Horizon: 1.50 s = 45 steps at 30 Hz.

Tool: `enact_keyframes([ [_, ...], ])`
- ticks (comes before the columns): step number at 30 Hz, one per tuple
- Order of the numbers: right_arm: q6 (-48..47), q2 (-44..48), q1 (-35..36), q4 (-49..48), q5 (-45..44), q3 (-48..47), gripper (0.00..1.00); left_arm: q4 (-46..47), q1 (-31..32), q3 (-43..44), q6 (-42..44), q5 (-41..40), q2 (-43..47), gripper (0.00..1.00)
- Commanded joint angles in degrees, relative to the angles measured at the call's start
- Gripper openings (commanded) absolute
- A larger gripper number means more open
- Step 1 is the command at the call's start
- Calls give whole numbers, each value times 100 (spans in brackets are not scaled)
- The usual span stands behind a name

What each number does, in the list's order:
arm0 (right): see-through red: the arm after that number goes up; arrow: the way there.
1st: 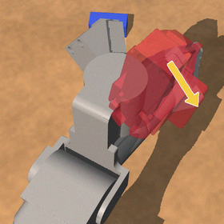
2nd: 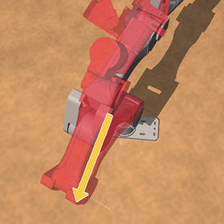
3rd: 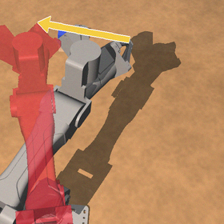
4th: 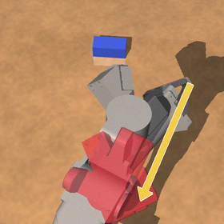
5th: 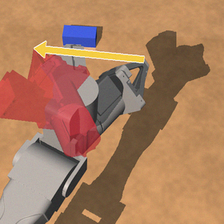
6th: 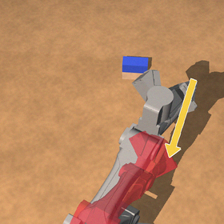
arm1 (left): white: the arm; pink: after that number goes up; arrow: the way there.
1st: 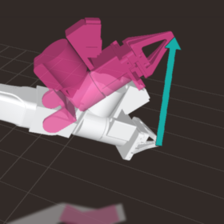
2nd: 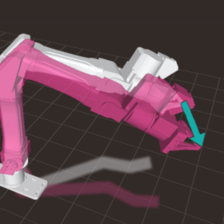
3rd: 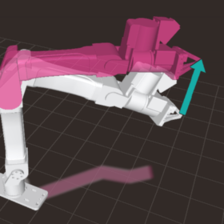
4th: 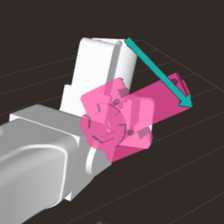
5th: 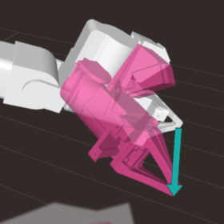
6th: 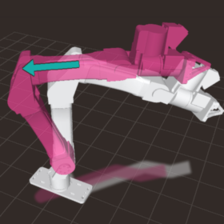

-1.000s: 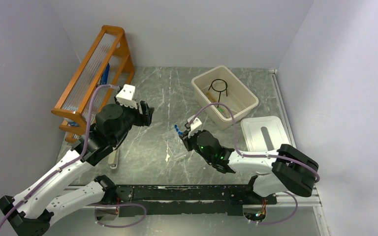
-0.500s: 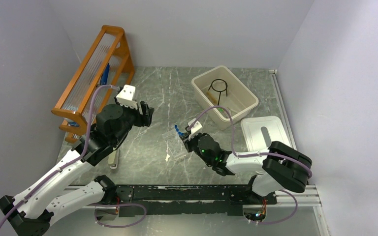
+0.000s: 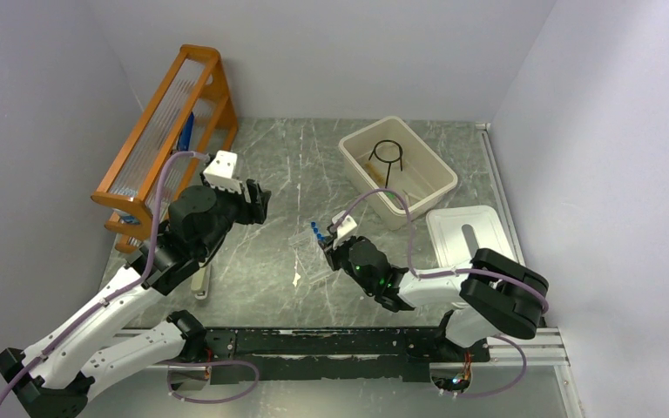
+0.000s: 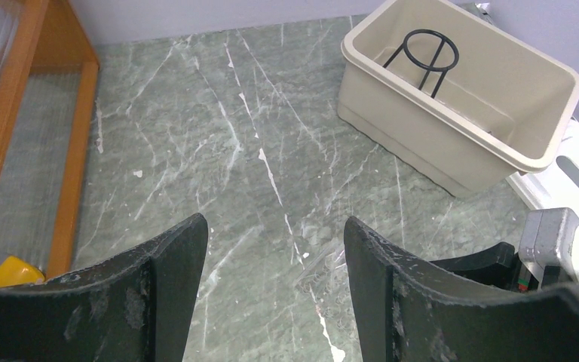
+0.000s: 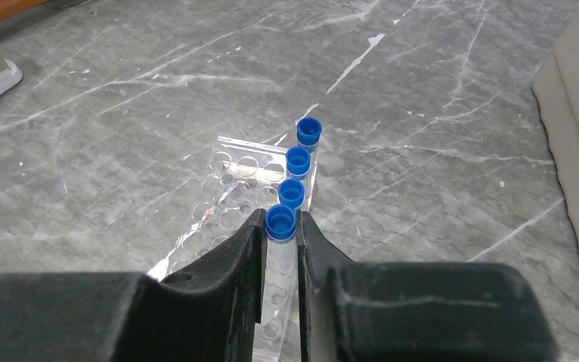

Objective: Organize the chemistry lab equipment

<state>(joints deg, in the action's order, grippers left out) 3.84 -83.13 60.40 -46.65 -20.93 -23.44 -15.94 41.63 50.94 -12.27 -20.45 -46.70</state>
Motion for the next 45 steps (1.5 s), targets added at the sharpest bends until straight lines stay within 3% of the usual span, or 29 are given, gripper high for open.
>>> enact_keyframes([
  [1,79,-60,31,-111,-191,44,22,39,18,-31,-12,-144,82,71],
  [12,494,349,31,732,-327,-259,41,12,14,-49,-7,-213,117,71],
  [19,972,1474,30,1757,-408,-498,51,12,15,-32,-29,-120,110,71],
  [23,1082,2136,23,2333,-989,-615,52,4,10,-23,-45,-60,111,71],
  [32,2306,2565,-45,6035,-2851,-2230,54,120,8,-58,14,368,139,73],
  [36,3440,2671,-187,7639,-3381,-2627,59,157,10,-34,-59,818,23,74],
  [40,4208,2778,-801,8671,-2873,-2801,51,152,13,39,-15,1197,-145,74],
  [45,3885,2987,-2179,8334,-1564,-2439,42,100,8,96,-3,1363,-274,74],
])
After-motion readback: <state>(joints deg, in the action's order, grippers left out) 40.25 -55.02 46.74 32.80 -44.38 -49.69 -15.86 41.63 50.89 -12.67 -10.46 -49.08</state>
